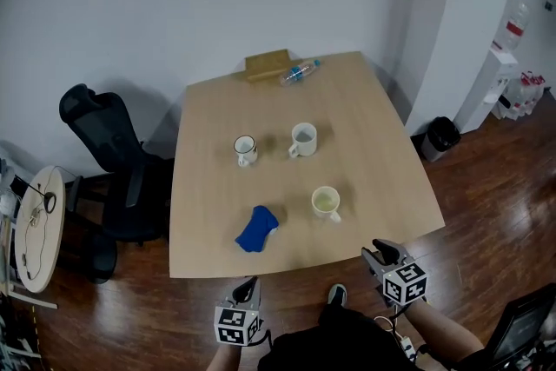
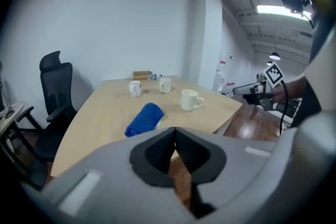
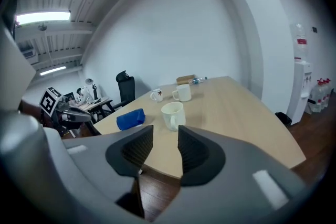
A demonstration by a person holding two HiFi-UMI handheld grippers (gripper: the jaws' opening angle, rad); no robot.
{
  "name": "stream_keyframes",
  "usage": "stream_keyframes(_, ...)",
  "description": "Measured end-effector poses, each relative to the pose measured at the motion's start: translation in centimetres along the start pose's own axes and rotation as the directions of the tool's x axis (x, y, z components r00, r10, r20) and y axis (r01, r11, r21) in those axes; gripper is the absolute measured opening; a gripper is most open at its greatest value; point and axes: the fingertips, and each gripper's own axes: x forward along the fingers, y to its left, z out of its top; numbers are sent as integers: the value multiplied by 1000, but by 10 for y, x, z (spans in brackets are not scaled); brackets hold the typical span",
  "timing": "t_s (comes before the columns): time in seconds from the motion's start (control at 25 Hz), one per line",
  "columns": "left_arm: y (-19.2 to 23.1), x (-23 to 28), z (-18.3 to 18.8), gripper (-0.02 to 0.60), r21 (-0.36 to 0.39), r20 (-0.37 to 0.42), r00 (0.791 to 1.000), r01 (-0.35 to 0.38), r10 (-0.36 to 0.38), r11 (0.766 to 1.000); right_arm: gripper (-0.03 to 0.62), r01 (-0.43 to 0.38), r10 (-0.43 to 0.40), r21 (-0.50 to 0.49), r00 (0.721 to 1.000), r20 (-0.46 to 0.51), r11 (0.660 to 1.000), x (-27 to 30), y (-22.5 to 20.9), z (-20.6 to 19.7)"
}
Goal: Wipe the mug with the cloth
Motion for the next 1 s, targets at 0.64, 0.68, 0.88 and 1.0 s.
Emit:
stream_keyframes(0.64, -89, -137, -6, 3, 14, 236, 964, 119, -119, 993, 135, -6, 10, -23, 980, 200, 1000, -124, 163, 1)
stream_keyframes(0.68, -92, -140, -4, 3, 9, 245, 962, 120, -118, 993, 132, -17, 22, -27, 978, 207, 1000, -128, 167, 1)
stream_keyframes(0.88, -107, -150, 2, 3, 8, 276, 956, 99, -98, 995, 127, -35, 58, -100, 969, 239, 994, -157, 177, 7)
stream_keyframes(1.0, -119, -149, 5, 3, 26, 270, 958, 90, -94, 996, 127, -30, 59, -121, 967, 249, 992, -169, 168, 9)
